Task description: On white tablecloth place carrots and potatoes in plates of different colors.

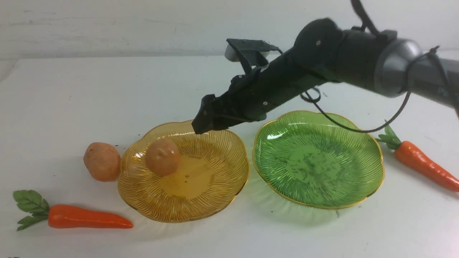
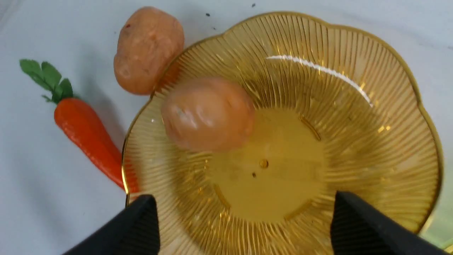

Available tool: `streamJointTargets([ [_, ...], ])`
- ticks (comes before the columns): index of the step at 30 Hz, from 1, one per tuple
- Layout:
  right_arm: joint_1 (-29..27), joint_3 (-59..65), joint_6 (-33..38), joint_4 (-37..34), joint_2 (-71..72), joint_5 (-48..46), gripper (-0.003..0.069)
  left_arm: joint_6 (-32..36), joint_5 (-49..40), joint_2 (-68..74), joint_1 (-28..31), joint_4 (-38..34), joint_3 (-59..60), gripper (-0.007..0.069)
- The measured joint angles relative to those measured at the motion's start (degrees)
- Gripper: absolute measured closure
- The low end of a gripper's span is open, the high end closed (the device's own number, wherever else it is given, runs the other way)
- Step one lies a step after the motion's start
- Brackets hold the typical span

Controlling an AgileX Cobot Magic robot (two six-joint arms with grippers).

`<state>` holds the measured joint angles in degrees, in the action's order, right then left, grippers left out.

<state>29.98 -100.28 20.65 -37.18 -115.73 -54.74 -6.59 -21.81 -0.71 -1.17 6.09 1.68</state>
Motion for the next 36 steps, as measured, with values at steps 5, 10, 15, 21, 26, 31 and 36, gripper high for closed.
streamJointTargets([
  [5,-5.0,-10.4,-8.8,12.1,1.0,-14.5,0.0315,0.0,-0.1,0.0,0.0,0.0,0.0,0.0628],
  [10,-9.9,-12.0,-16.1,25.0,6.3,-16.2,0.0578,0.0,-0.1,0.0,0.0,0.0,0.0,0.0628],
  [15,-15.1,-2.7,-18.2,35.8,18.0,-16.6,0.0668,0.0,-0.1,0.0,0.0,0.1,0.0,0.0628],
  [21,-27.7,16.9,-19.1,42.3,27.4,-17.0,0.0673,0.0,-0.1,0.0,0.0,0.1,0.0,0.0628],
  [26,-34.9,25.4,-22.9,42.5,25.0,-17.0,0.0659,0.0,-0.1,0.0,0.0,0.1,0.0,0.0628],
  [31,-35.7,26.0,-20.6,40.8,18.7,-13.2,0.0517,0.0,-0.1,0.0,0.0,0.1,0.0,0.0628],
  [36,-35.7,26.1,-16.9,41.2,13.5,-7.5,0.0298,0.0,-0.1,0.0,0.0,0.1,0.0,0.0628],
])
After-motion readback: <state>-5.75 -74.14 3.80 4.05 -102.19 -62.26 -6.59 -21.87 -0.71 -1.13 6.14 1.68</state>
